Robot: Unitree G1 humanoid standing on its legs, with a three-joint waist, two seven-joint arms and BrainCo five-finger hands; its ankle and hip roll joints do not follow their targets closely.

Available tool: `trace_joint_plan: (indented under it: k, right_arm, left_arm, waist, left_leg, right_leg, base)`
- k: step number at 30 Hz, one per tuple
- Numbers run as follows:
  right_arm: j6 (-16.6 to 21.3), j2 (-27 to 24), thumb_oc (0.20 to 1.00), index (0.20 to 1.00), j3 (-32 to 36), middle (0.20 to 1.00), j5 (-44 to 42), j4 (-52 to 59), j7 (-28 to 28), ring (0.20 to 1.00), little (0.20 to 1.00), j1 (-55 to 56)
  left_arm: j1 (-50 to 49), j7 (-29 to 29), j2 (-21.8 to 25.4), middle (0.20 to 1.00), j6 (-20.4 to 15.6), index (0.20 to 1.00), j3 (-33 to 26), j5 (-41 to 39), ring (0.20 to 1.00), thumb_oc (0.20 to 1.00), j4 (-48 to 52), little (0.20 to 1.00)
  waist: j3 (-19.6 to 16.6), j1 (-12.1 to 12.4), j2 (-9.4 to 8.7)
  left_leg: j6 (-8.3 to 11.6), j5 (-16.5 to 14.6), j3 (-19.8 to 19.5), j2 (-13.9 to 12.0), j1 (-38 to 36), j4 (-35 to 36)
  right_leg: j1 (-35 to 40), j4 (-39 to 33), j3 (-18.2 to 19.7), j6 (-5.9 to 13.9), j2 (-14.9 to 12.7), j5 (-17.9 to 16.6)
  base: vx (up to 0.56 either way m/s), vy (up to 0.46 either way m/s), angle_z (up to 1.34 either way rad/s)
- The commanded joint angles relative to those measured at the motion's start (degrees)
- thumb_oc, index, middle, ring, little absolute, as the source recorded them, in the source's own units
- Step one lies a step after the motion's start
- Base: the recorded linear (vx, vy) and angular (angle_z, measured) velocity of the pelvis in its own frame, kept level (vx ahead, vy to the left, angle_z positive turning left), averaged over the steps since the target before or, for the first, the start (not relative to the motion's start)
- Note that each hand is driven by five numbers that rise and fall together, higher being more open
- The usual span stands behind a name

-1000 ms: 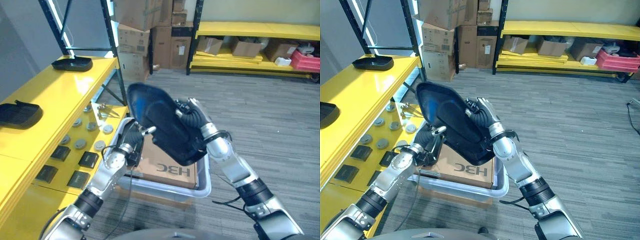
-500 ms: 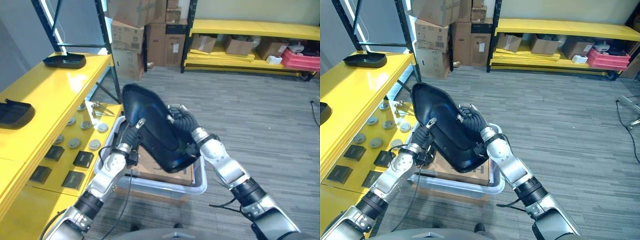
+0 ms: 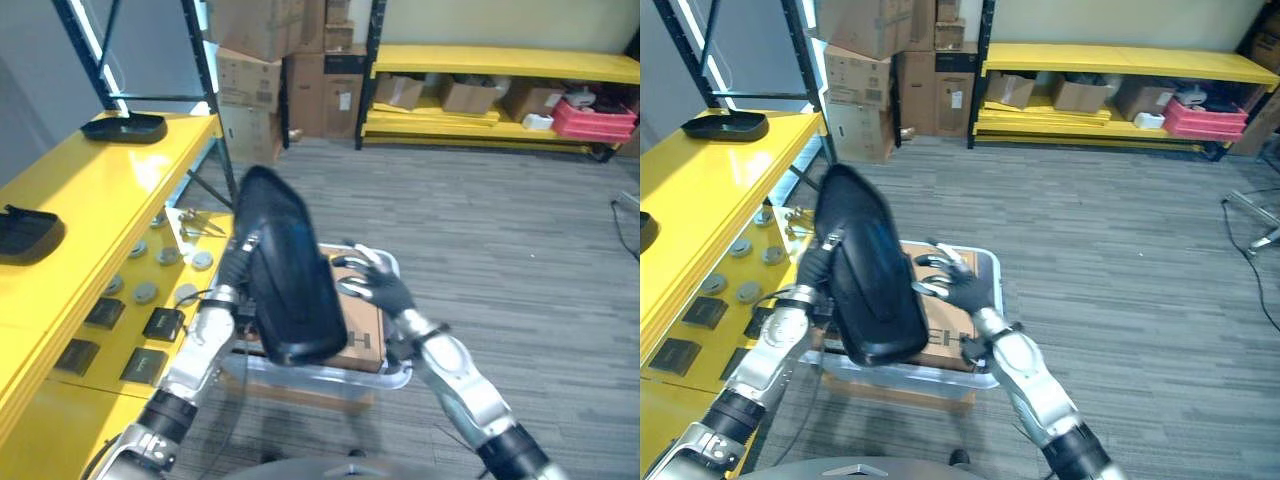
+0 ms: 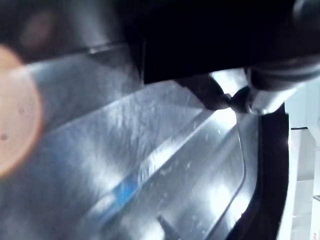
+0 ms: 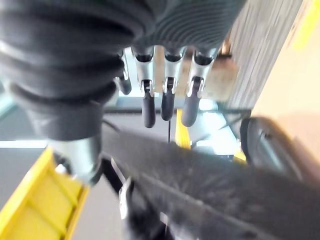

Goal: Move parts from the plastic box to the shelf.

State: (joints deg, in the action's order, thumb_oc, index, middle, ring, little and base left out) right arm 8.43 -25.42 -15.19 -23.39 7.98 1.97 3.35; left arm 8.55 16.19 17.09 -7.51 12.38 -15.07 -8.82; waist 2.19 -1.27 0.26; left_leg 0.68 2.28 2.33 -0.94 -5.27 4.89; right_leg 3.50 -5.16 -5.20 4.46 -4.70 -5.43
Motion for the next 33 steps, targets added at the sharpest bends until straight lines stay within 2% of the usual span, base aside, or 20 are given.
trace_joint_plan:
  k: [1,3,6,7,8,10,14,15,17,21,23,24,25,28,32,33]
  right_arm:
    - [5.8,0.9,1.0,1.0,6.0,1.0,-2.0,-0.2,-1.5,1.0,1.0,0.7]
    - [5.8,0.9,1.0,1.0,8.4,1.0,-0.2,-4.9,-1.9,1.0,1.0,2.4]
    - [4.5,-1.0,1.0,1.0,10.9,1.0,9.6,-14.7,-2.7,1.0,1.0,5.5]
    - [4.6,-1.0,1.0,1.0,10.9,1.0,9.6,-14.7,-2.8,1.0,1.0,5.5]
    - [3.2,-1.8,1.0,1.0,11.2,1.0,17.7,-22.1,-4.0,1.0,1.0,7.4]
    - [1.6,0.0,1.0,1.0,9.9,1.0,18.6,-34.4,-3.9,1.0,1.0,8.1]
    - [1.2,1.1,1.0,1.0,8.5,1.0,20.2,-42.2,-4.4,1.0,1.0,7.9]
    - [0.4,2.1,1.0,1.0,7.3,1.0,21.5,-48.1,-4.6,1.0,1.0,7.4]
    - [0.2,2.7,1.0,1.0,6.8,1.0,20.9,-50.5,-4.2,1.0,1.0,6.9]
    - [-0.6,4.6,1.0,1.0,4.7,1.0,19.2,-61.7,-4.0,1.0,1.0,3.4]
    - [-0.7,5.4,1.0,1.0,3.4,1.0,19.0,-67.8,-3.6,1.0,1.0,1.0]
    - [-1.3,5.4,1.0,1.0,2.4,1.0,20.3,-70.4,-3.4,1.0,1.0,-0.1]
    - [-1.3,5.5,1.0,1.0,2.2,1.0,20.7,-70.8,-3.3,1.0,1.0,-0.9]
    - [-1.9,5.9,1.0,1.0,1.2,1.0,22.9,-74.3,-3.2,1.0,1.0,-1.4]
    - [-2.5,6.3,1.0,1.0,3.2,1.0,21.4,-76.4,-3.6,1.0,1.0,-1.1]
    - [-2.5,6.3,1.0,1.0,3.2,1.0,21.4,-76.4,-3.6,1.0,1.0,-1.1]
  left_arm:
    - [3.9,1.0,3.2,0.2,-5.6,0.2,-4.1,4.9,0.2,0.2,-1.5,0.2]
    - [2.2,0.4,4.1,0.2,-6.2,0.2,-6.4,5.5,0.2,0.2,0.2,0.2]
    - [-0.5,-1.4,5.7,0.2,-7.6,0.2,-10.4,6.3,0.2,0.2,3.8,0.2]
    - [-0.5,-1.4,5.7,0.2,-7.5,0.2,-10.4,6.3,0.2,0.2,3.8,0.2]
    - [-2.5,-2.6,6.0,0.2,-8.3,0.2,-13.0,6.2,0.2,0.2,6.7,0.2]
    - [-4.6,-3.1,5.4,0.2,-9.3,0.2,-15.3,5.2,0.2,0.2,9.2,0.2]
    - [-6.7,-3.5,5.4,0.2,-9.7,0.2,-17.1,5.2,0.2,0.2,11.5,0.2]
    - [-8.8,-3.6,5.3,0.2,-10.1,0.2,-18.9,5.0,0.2,0.2,13.4,0.2]
    - [-9.6,-3.6,5.3,0.2,-10.3,0.2,-19.5,4.8,0.2,0.2,14.1,0.2]
    - [-12.0,-3.0,5.4,0.2,-11.2,0.2,-22.4,4.6,0.2,0.2,17.5,0.2]
    - [-12.3,-3.5,5.1,0.2,-11.7,0.2,-22.8,4.3,0.2,0.2,19.3,0.2]
    - [-12.4,-3.6,5.0,0.2,-12.1,0.2,-22.9,4.2,0.2,0.2,19.9,0.2]
    - [-12.3,-4.1,4.8,0.2,-11.9,0.2,-22.7,3.8,0.2,0.2,20.2,0.2]
    - [-12.2,-5.2,4.9,0.2,-11.7,0.2,-21.7,4.1,0.2,0.2,20.5,0.2]
    - [-12.3,-5.9,5.4,0.2,-11.5,0.2,-21.4,4.7,0.2,0.2,21.2,0.2]
    - [-12.3,-5.9,5.4,0.2,-11.5,0.2,-21.4,4.7,0.2,0.2,21.2,0.2]
  waist:
    - [-3.0,0.0,-0.58]
    - [-3.1,0.0,-0.48]
    - [-3.1,0.1,-0.26]
    - [-3.1,0.1,-0.25]
    - [-2.9,0.3,-0.01]
    - [-2.4,0.8,0.41]
    - [-1.7,1.3,0.89]
    - [-1.2,2.1,1.51]
    - [-0.8,2.4,1.82]
    - [2.4,5.4,2.86]
    - [4.7,7.2,3.48]
    - [5.7,8.4,3.46]
    - [6.3,8.5,3.16]
    - [5.9,8.8,2.49]
    - [5.3,8.0,1.31]
    - [5.4,8.0,1.33]
  left_leg:
    - [3.02,1.5,0.6,-1.9,0.7,0.1]
    - [3.09,1.5,0.6,-2.0,0.7,0.1]
    - [3.26,1.6,0.4,-2.2,0.6,0.1]
    - [3.26,1.6,0.4,-2.2,0.5,0.1]
    - [3.44,1.7,0.0,-2.3,0.4,0.1]
    - [3.71,2.1,-0.7,-2.5,0.2,0.1]
    - [4.03,2.7,-1.5,-2.8,0.3,0.1]
    - [4.47,3.3,-2.3,-3.3,0.4,0.1]
    - [4.58,3.5,-2.7,-3.5,0.5,-0.1]
    - [5.98,5.8,-6.1,-4.6,4.0,-2.9]
    - [8.34,10.6,-9.6,-5.1,8.2,-3.1]
    - [8.96,11.6,-11.1,-4.9,9.4,-3.0]
    - [8.9,11.7,-11.2,-4.5,10.6,-3.3]
    - [8.11,10.2,-7.1,-4.8,11.9,-5.2]
    - [6.49,4.6,-0.4,-5.4,10.4,-11.7]
    - [6.49,4.4,-0.5,-5.4,10.4,-12.0]
  right_leg:
    - [2.9,2.6,0.4,2.93,-2.9,3.1]
    - [2.9,2.7,0.3,2.87,-2.8,3.2]
    - [3.0,2.9,0.4,2.69,-2.7,3.5]
    - [3.0,2.9,0.4,2.68,-2.7,3.5]
    - [3.4,3.0,0.0,2.49,-2.6,3.8]
    - [3.9,3.2,-0.5,2.11,-2.3,4.2]
    - [4.2,3.4,-0.9,1.72,-2.0,4.4]
    - [4.5,3.4,-1.5,1.26,-1.5,4.8]
    - [4.6,3.4,-1.7,1.06,-1.2,5.0]
    - [4.4,3.7,-2.9,-0.41,0.3,5.6]
    - [3.9,2.9,-5.8,-0.92,0.9,5.5]
    - [3.8,2.5,-7.3,-0.89,0.6,5.4]
    - [3.2,2.7,-8.9,-0.82,0.0,5.0]
    - [1.8,2.9,-13.8,-0.62,-1.4,4.4]
    - [1.4,1.9,-18.7,-1.07,-3.2,3.7]
    - [1.5,1.9,-18.8,-1.06,-3.2,3.7]
  base:
    - [-0.01,-0.03,-0.05]
    - [0.0,-0.036,-0.01]
    - [0.0,-0.028,-0.01]
    - [0.01,-0.049,0.01]
    - [0.01,-0.053,0.03]
    - [-0.01,-0.079,0.06]
    - [-0.03,-0.064,0.12]
    - [-0.05,-0.097,0.08]
    - [-0.05,-0.101,0.21]
    - [-0.16,-0.145,0.1]
    - [-0.28,-0.123,0.51]
    - [-0.27,-0.078,0.74]
    - [-0.22,-0.084,0.79]
    - [-0.17,-0.062,1.25]
    - [-0.13,-0.024,1.07]
    - [-0.04,-0.006,1.49]
